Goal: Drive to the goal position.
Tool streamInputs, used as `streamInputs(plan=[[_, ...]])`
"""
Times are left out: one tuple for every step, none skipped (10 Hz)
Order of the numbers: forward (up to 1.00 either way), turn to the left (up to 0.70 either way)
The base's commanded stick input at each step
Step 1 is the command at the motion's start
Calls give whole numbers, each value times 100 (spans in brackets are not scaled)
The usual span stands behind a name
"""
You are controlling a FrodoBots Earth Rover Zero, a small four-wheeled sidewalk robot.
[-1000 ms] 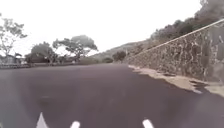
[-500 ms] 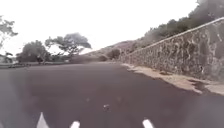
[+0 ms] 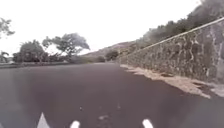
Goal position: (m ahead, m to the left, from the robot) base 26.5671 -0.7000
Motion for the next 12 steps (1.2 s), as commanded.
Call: streamInputs(plan=[[50,0],[50,0],[50,0],[50,0],[50,0],[50,0],[50,0],[50,-50],[50,-50],[50,-50],[50,-50],[50,-50]])
